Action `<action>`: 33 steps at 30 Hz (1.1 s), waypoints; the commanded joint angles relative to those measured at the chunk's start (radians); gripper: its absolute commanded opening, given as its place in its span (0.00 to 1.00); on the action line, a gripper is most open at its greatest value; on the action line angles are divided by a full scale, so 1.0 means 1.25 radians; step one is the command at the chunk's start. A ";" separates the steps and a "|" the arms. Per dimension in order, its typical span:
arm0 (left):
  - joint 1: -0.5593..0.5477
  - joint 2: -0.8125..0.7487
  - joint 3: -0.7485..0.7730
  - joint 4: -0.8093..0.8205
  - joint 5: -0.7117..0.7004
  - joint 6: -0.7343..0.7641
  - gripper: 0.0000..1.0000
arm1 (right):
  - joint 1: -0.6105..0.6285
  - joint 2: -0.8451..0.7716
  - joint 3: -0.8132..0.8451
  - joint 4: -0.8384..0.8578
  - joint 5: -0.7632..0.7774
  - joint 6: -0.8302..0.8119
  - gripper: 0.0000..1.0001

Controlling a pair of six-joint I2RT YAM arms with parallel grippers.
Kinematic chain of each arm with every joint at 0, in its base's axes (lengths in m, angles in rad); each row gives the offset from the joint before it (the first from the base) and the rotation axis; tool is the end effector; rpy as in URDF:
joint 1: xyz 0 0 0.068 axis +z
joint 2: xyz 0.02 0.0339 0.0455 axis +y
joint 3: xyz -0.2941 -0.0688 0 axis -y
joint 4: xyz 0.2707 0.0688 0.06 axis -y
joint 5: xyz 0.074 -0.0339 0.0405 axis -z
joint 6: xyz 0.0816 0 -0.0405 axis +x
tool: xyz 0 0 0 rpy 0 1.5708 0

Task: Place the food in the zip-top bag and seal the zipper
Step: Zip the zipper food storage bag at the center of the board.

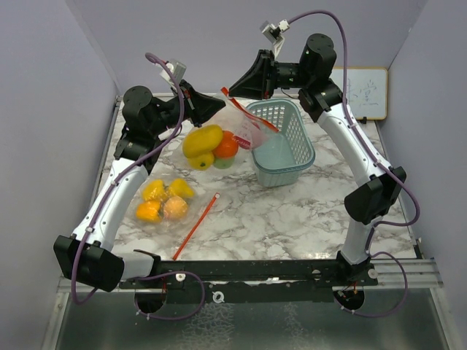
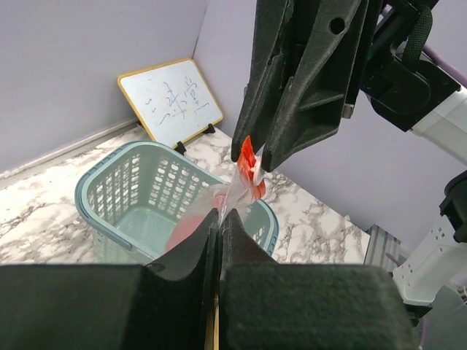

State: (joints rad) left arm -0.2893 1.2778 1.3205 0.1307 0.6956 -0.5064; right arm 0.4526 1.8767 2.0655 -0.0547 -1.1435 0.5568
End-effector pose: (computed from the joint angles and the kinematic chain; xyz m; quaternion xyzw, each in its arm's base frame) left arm 0.3086 -0.1464 0.4901 0.1939 0.6294 -0.4810 0.5787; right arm 0.3902 0.2723 0.5181 -0.3780 0.5739 0.6179 0.3820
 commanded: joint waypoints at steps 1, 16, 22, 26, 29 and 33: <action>0.000 0.000 0.003 0.045 0.013 -0.002 0.00 | 0.002 0.010 0.011 0.002 -0.024 -0.004 0.21; 0.001 -0.005 -0.001 0.049 0.010 -0.005 0.00 | 0.004 0.012 0.018 -0.024 -0.041 -0.001 0.03; 0.000 -0.013 0.003 0.048 0.009 -0.005 0.00 | 0.002 0.001 0.012 -0.100 0.007 -0.066 0.04; 0.000 -0.017 -0.001 0.045 0.009 -0.006 0.00 | 0.002 0.000 0.014 -0.075 -0.006 -0.044 0.29; 0.000 -0.019 -0.001 0.044 0.008 -0.006 0.00 | 0.003 -0.003 0.016 -0.054 -0.015 -0.032 0.30; 0.001 -0.020 -0.006 0.045 0.008 -0.007 0.00 | 0.003 -0.001 0.019 -0.047 -0.014 -0.018 0.25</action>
State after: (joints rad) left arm -0.2897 1.2785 1.3193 0.1413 0.6956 -0.5068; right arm 0.4526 1.8786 2.0655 -0.1345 -1.1580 0.5125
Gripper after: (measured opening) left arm 0.011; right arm 0.295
